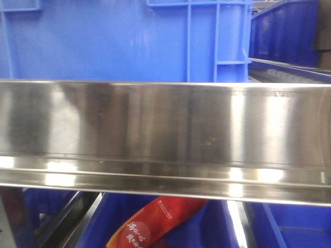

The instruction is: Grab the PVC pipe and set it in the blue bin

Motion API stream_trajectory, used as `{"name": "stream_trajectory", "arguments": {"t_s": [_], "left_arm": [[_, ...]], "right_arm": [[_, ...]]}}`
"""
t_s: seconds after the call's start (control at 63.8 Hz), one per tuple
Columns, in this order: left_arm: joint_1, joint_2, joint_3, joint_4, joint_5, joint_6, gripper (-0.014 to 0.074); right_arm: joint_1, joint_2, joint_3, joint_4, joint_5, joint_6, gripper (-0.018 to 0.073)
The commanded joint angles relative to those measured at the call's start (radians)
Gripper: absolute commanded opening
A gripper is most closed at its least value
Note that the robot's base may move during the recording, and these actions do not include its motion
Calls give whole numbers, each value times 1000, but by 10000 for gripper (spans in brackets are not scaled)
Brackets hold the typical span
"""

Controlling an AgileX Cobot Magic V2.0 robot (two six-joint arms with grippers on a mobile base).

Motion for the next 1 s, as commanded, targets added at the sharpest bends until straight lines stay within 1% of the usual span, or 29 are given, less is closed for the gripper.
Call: {"name": "stream_trajectory", "arguments": {"t_s": [0.0, 0.988], "left_arm": [[0, -4, -2, -1, -24, -8, -111], [0, -4, -2, -1, -24, -8, -111]], "right_arm": [[1, -2, 1, -1, -21, -5, -168], [1, -2, 1, -1, -21, -5, -168]]}}
